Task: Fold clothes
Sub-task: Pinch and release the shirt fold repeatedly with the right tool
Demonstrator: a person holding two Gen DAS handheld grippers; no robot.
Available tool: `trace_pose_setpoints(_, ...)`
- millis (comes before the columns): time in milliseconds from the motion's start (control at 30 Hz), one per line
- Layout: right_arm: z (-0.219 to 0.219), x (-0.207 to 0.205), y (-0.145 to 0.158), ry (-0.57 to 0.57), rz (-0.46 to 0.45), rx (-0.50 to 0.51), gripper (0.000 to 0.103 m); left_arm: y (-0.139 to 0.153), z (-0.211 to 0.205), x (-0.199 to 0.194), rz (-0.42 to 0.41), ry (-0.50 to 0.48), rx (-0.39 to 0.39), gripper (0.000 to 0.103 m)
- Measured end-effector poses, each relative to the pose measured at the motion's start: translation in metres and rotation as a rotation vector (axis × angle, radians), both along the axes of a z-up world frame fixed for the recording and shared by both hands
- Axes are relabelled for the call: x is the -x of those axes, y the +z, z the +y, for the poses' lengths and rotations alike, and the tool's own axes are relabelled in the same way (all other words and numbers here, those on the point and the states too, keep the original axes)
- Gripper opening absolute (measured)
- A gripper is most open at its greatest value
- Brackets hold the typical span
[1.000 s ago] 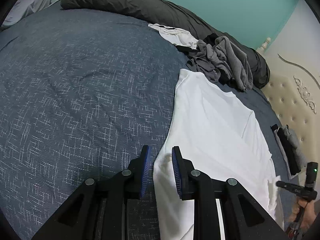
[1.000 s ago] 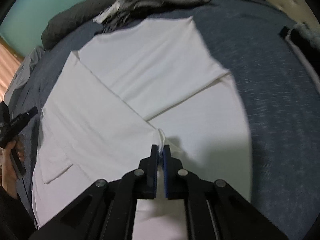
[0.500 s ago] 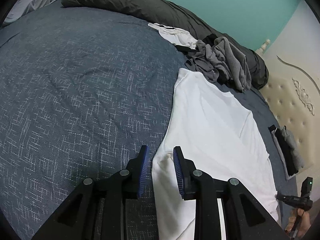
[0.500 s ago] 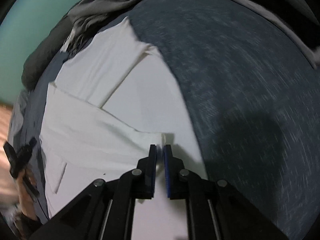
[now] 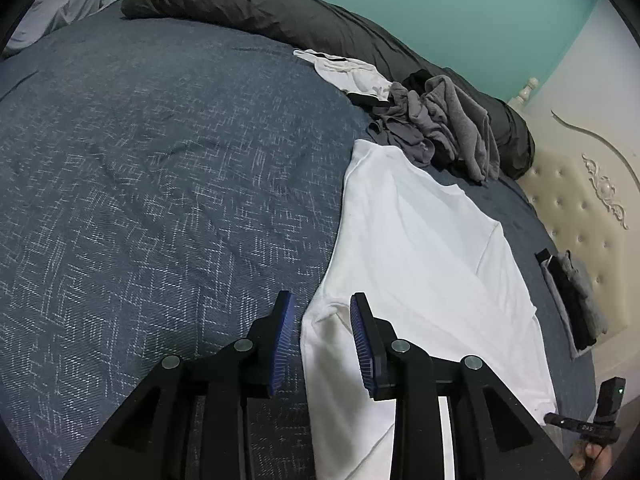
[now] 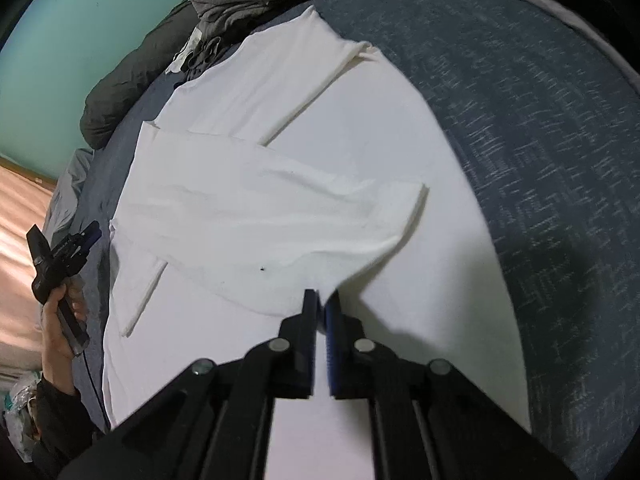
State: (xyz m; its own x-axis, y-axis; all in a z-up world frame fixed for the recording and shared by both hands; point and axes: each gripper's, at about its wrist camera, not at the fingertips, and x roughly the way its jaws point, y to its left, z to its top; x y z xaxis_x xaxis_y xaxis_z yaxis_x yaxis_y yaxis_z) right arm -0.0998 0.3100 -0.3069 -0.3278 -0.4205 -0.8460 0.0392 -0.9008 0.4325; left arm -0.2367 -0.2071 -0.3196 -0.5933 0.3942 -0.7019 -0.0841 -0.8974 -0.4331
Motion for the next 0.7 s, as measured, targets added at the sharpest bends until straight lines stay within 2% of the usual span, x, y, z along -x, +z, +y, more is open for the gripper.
trace_pose_setpoints(133,0.004,-0.002,0.012,0.007,-0.023,0.035,0.002,0.001,-0.001,-0.002,0.003,0.001,0.002,0.032)
trace_pose_setpoints(567,0.013,-0.008,-0.002,-0.020,-0.119,0.038,0.003,0.002,0.002,-0.002,0.002,-0.004,0.005,0.033)
trace_pose_setpoints(600,0.015,-0.003,0.001,-0.027,-0.095,0.026,0.004,0.002,0.002,-0.002,0.002,-0.003,0.005,0.033)
trace_pose_setpoints(667,0.017,0.007,0.007,-0.041,-0.047,0.001,0.014,0.001,0.003,-0.001,0.001,-0.004,0.007,0.033)
trace_pose_setpoints(700,0.018,0.012,0.009,-0.048,-0.023,-0.011,0.027,0.001,0.004,-0.001,-0.001,-0.005,0.006,0.034)
